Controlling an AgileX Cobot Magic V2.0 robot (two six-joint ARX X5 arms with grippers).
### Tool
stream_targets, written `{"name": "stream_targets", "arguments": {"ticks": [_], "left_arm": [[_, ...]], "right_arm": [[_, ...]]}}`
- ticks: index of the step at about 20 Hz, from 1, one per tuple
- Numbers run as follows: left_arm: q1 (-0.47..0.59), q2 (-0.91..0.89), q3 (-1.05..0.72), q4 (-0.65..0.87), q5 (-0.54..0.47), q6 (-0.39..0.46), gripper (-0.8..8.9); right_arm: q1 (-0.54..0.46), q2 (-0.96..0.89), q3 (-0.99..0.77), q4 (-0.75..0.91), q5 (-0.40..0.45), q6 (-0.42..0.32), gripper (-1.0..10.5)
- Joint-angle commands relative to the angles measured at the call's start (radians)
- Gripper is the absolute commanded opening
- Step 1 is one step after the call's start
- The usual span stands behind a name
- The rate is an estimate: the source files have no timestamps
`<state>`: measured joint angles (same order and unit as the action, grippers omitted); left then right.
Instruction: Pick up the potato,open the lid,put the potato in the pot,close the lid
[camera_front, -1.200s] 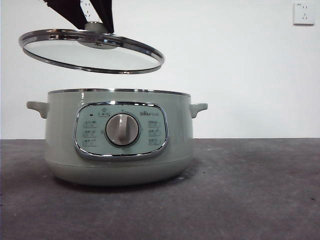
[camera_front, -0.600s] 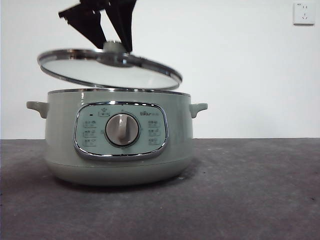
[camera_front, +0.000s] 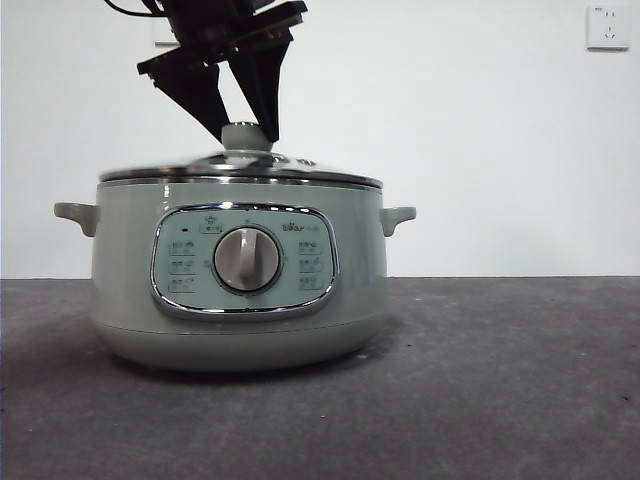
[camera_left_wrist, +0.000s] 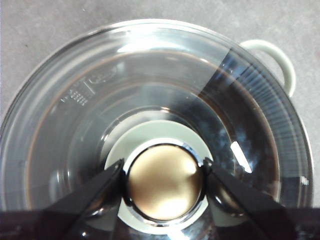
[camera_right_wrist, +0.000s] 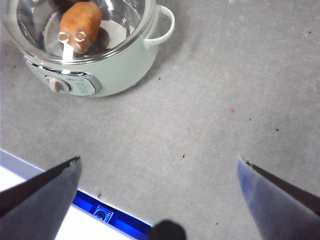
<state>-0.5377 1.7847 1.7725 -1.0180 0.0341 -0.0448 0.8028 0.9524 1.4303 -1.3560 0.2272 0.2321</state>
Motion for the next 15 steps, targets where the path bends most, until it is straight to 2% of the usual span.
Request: {"name": "stream_targets", "arguments": {"ticks": [1,7,8,11,15], "left_arm": [[-0.005,0.017,0.008,0.013,0.000,0.012,-0.13],[-0.005,0.058,0.008,-0.008,0.000,0.035,0.15],[-0.006,0.058,0.008,-0.012,0.007,0.045,0.94],[-0.006,0.039,0.010,-0.012,0.018,0.050,5.47],[-0.005,-0.047,0.010,-0.013,0.018,0.050,5.70]], "right_arm": [[0.000,-0.002,-0.013,-0.025,0.012,0.009,5.7],[0.000,-0.002,-0.013,-0.025,0.036,-0.001,5.7],[0.000,-0.002,-0.013,-0.025,0.036,-0.002,5.7],[0.000,-0.002,-0.013,-0.025,0.039,-0.002,5.7],[0.000,-0.001,-0.013,-0.025,0.039,-0.002,5.7]]}}
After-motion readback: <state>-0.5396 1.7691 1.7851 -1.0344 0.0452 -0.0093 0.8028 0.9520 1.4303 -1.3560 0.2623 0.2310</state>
